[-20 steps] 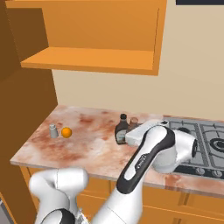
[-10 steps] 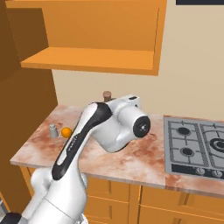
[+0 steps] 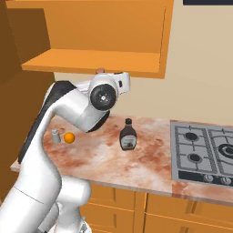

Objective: There are various items on the counter. Only move the condiments/shakers into the cabinet.

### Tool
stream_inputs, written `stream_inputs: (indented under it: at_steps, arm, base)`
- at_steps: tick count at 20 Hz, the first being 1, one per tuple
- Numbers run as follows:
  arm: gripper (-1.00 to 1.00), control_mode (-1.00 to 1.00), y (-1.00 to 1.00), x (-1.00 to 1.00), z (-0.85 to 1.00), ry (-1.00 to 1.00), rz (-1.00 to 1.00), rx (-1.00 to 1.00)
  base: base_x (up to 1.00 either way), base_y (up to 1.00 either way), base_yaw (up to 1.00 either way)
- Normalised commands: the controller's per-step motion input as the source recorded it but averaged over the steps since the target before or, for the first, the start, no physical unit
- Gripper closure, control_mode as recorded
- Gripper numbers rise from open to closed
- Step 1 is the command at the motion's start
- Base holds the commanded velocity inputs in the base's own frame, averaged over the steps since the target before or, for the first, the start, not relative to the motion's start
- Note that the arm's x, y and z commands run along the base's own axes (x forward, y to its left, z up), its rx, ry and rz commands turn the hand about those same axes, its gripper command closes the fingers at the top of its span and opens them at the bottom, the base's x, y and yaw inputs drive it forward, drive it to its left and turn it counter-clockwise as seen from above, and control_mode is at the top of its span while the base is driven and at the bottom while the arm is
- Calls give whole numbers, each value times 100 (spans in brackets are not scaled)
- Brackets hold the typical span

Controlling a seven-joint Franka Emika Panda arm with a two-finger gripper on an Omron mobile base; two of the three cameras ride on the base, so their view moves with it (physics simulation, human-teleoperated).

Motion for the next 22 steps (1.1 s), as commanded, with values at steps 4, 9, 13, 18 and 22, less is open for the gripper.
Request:
stream_inputs:
  at_steps: [4,9,13,18,22]
  arm:
    - [100,-100,0,2,100,19,-4,2]
    - [100,-100,0,3,52,-1,0,2]
    - [100,-100,-11,3,0,-12,0,0]
    - [100,-100,0,39,-5,0,0,0]
    - [100,-100,0,45,-8,0,-3,0]
  base:
    - [0,0,0]
    - [0,0,0]
    - [0,0,0]
    - [0,0,0]
    - [0,0,0]
